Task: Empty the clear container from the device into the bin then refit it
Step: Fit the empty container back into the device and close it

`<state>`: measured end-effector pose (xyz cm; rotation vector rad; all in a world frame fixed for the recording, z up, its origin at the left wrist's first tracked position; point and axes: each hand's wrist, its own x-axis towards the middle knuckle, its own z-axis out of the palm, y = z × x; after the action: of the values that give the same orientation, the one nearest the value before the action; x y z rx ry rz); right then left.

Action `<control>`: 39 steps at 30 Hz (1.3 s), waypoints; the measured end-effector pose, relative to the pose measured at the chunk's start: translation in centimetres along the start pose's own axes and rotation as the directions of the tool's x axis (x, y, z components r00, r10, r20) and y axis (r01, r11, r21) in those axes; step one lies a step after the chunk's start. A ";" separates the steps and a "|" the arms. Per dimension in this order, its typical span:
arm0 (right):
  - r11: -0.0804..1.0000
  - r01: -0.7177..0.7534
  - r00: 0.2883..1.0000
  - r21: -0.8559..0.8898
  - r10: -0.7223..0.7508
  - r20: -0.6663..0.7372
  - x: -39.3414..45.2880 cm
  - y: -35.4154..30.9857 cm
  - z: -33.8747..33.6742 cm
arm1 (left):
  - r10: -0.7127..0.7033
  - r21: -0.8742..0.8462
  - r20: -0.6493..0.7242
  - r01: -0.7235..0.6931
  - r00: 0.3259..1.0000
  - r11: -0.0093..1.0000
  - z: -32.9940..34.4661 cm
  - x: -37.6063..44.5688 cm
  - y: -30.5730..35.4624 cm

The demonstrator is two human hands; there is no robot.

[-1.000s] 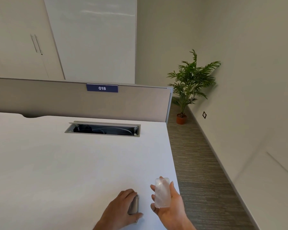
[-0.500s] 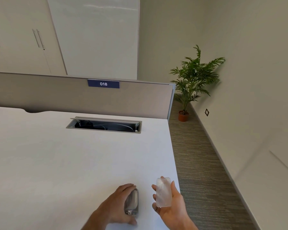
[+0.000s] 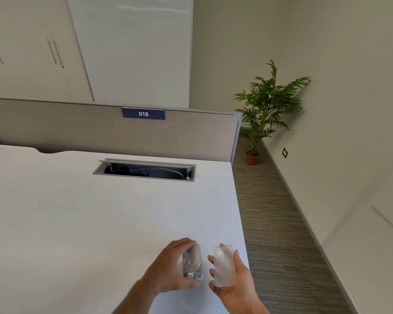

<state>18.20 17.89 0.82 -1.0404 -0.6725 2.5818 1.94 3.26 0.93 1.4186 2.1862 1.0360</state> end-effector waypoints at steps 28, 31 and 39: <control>0.998 -0.060 0.998 0.026 0.059 0.037 -1.7 0.6 1.7 | 0.153 -0.050 0.014 -0.152 0.988 0.987 0.6 0.7 6.7; 0.998 -0.053 0.998 0.022 0.053 0.023 -1.8 0.7 1.8 | 0.153 -0.062 0.012 -0.152 0.988 0.986 0.5 0.7 6.9; 1.000 -0.004 1.000 -0.014 0.004 0.002 -2.4 0.9 2.1 | 0.159 -0.042 0.021 -0.158 0.987 0.986 0.9 0.6 6.7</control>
<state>18.37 15.50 3.07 -1.0444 -0.6911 2.5854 6.53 5.77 5.28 1.6001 2.0504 1.1032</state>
